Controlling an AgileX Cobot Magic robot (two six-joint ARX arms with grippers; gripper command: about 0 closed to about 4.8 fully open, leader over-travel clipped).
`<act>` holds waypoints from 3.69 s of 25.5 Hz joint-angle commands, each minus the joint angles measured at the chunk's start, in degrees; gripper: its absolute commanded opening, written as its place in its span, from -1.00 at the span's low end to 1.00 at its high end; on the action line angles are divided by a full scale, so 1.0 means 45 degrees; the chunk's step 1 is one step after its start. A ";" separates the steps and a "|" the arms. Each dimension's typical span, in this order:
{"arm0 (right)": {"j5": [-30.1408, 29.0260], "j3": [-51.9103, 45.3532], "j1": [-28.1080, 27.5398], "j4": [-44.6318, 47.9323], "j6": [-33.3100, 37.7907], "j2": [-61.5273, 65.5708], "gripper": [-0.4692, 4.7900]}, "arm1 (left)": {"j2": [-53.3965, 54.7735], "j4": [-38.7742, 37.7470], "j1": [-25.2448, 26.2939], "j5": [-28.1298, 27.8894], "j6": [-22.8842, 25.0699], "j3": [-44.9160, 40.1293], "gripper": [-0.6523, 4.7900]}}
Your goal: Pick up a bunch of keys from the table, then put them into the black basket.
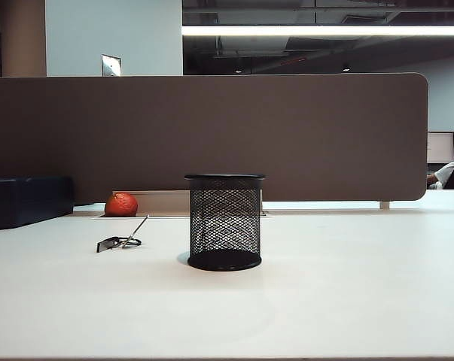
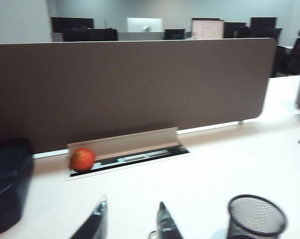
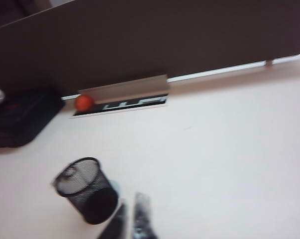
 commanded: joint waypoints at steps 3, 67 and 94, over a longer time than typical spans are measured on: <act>-0.2152 0.1268 0.0015 -0.1083 0.1316 0.1749 -0.22 | 0.1972 0.0024 -0.0019 0.1433 -0.0243 0.1457 0.29; -0.4580 0.2195 0.0170 -0.1355 0.2841 0.3847 0.63 | 2.0147 0.2399 -0.2934 0.1569 0.3657 0.5634 1.00; -0.4498 0.2200 0.0170 -0.1336 0.2939 0.3895 0.63 | 2.1940 0.2059 -0.3196 -0.0092 0.3521 0.6572 1.00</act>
